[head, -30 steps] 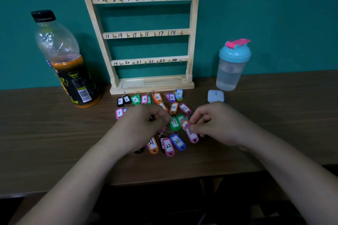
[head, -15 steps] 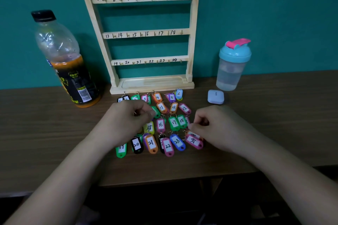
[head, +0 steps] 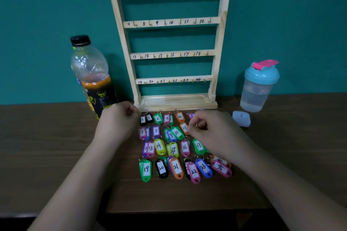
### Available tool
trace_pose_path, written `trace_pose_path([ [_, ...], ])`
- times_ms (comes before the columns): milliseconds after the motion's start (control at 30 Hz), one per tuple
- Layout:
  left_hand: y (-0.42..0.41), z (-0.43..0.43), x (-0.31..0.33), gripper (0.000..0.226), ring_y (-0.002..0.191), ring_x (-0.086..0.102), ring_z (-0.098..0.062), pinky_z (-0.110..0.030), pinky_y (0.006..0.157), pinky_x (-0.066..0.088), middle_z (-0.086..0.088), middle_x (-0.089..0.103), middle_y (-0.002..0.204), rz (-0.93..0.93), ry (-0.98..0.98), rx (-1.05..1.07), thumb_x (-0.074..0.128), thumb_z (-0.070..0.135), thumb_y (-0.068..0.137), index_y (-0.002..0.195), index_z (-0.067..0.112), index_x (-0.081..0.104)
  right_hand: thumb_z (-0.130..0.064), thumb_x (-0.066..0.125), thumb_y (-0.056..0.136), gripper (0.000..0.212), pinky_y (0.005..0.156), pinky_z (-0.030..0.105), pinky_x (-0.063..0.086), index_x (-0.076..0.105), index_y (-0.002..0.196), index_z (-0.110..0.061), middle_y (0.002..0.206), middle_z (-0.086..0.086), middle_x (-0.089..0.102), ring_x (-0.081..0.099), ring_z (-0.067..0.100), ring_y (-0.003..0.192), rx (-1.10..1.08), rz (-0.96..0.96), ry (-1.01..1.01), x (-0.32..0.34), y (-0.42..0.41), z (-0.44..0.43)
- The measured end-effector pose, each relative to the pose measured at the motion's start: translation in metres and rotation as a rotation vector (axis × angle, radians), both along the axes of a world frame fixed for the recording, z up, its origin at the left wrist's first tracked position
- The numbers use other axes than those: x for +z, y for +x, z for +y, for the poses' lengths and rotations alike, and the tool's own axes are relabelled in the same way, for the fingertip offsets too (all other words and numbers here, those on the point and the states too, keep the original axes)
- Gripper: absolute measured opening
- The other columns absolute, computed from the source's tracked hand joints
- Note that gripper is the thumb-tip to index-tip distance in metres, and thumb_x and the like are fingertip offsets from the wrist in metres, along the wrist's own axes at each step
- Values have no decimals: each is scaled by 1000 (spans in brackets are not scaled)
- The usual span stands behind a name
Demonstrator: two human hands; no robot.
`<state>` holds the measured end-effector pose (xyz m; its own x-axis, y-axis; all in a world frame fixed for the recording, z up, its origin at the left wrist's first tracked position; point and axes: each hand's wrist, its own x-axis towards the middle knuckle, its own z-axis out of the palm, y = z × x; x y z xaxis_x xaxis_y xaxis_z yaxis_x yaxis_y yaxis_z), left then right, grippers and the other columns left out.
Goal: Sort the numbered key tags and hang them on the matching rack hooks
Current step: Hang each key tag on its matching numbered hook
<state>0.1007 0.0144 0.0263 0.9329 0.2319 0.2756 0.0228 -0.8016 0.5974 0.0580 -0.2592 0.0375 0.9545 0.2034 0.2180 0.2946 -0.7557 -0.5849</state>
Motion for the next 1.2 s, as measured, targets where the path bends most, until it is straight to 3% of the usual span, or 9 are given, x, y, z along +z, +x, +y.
trace_pose_path([
  [167,18,11,-5,10,83,69,-17,-40,77,63,7,74,86,46,36,7,68,35,95,88,29,73,-30,71,99,7,68,19,50,76,95,-32,85,-18,70,65,-3,80,66,-13,36,12,29,33],
  [333,37,10,-5,9,89,67,-18,-31,73,55,7,72,94,106,78,-27,78,37,87,95,35,73,-30,75,96,5,74,28,57,78,101,-30,89,-15,72,66,0,81,130,-4,4,13,73,73],
  [533,61,6,6,16,85,71,-19,-34,76,61,4,76,86,197,231,-125,82,41,77,90,33,78,-18,68,99,18,76,32,58,77,109,-30,100,-11,71,66,9,78,165,19,-160,17,113,108],
  [633,72,6,11,15,84,71,-23,-33,73,59,0,76,87,194,289,-126,81,40,79,88,29,79,-11,71,96,28,81,33,57,76,113,-33,111,-6,72,68,15,96,143,31,-211,13,131,113],
  [833,76,10,-1,11,83,70,-22,-28,68,52,1,77,85,227,276,-126,82,34,81,89,26,80,-10,69,99,38,93,38,56,72,127,-36,122,-2,69,64,22,110,144,-52,-321,-5,137,110],
  [967,72,9,-8,6,73,72,-21,-31,67,60,0,76,72,211,251,-114,72,23,87,82,22,75,-15,69,100,33,84,36,51,72,126,-36,115,-5,63,62,20,104,195,-86,-321,-11,136,113],
  [1133,63,26,-11,10,76,68,-13,-26,65,53,4,75,83,156,162,-83,69,24,92,88,26,78,-19,69,101,30,87,41,54,71,126,-35,107,-8,58,58,18,100,243,-109,-303,-13,136,117],
  [1200,59,33,-11,11,86,69,-19,-31,73,57,3,75,91,137,162,-55,70,29,94,94,25,80,-23,71,101,26,88,41,53,72,124,-34,105,-10,55,57,16,101,264,-121,-314,-14,136,119],
])
